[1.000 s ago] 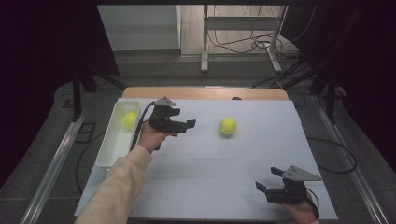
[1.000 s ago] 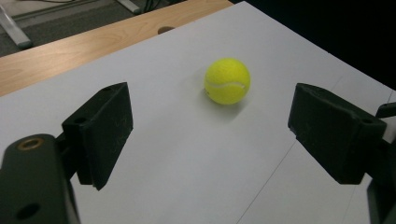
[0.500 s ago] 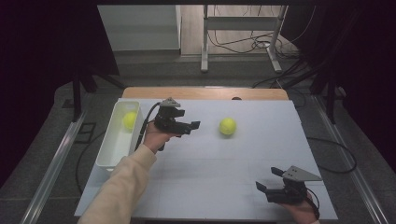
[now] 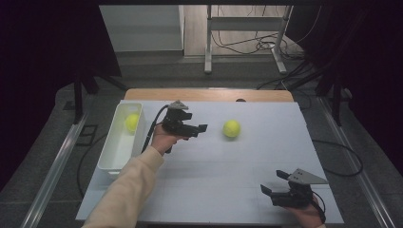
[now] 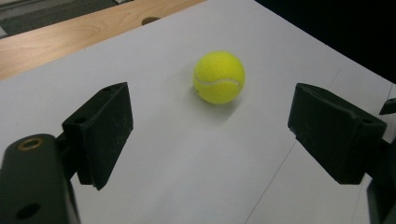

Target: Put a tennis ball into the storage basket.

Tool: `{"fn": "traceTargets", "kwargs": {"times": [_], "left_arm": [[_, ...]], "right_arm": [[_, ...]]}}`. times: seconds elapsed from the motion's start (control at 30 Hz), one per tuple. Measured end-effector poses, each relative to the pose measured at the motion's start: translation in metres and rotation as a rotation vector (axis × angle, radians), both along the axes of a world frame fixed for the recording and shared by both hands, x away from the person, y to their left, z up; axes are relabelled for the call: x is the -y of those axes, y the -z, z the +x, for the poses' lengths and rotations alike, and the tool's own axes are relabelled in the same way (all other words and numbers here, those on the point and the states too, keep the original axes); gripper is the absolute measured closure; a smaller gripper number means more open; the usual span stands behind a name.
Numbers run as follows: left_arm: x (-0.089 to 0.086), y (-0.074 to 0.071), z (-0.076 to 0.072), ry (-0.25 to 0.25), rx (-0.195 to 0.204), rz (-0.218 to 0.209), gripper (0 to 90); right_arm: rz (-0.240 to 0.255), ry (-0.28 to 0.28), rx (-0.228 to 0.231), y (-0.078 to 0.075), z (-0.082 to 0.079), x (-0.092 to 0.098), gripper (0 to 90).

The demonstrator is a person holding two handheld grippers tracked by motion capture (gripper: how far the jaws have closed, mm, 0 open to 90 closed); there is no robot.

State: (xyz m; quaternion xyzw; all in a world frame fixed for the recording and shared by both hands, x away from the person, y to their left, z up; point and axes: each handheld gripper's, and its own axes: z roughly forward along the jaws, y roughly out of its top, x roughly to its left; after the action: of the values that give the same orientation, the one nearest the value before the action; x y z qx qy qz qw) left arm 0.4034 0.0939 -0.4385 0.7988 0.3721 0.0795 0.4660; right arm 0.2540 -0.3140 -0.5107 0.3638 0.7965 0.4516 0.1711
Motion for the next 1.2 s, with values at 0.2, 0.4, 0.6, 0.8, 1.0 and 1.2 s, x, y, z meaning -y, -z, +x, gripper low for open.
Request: {"fn": "traceTargets", "kwargs": {"times": [0.2, 0.4, 0.6, 0.8, 1.0, 1.2], "left_arm": [[0.005, 0.002, 0.001, 0.006, -0.002, 0.002, 14.7], [0.006, 0.002, 0.003, 0.005, -0.002, 0.004, 14.8], [0.007, 0.003, 0.005, -0.003, -0.003, 0.006, 14.9], [0.012, 0.005, 0.008, 0.0, -0.008, 0.01, 15.0], [0.016, 0.008, 0.011, 0.002, -0.015, 0.017, 15.0], [0.02, 0.01, 0.013, 0.007, -0.02, 0.02, 15.0]], "right_arm": [[0.001, -0.001, 0.0, 0.0, 0.0, 0.0, 14.4], [0.0, 0.001, -0.002, 0.0, 0.0, 0.0, 14.4], [-0.002, -0.001, -0.004, 0.001, 0.001, 0.0, 14.3], [-0.002, -0.002, -0.004, 0.001, 0.001, -0.001, 14.4], [-0.004, 0.0, -0.005, 0.001, 0.001, 0.0, 14.3], [-0.007, -0.001, -0.007, 0.001, 0.001, 0.0, 14.3]]}}
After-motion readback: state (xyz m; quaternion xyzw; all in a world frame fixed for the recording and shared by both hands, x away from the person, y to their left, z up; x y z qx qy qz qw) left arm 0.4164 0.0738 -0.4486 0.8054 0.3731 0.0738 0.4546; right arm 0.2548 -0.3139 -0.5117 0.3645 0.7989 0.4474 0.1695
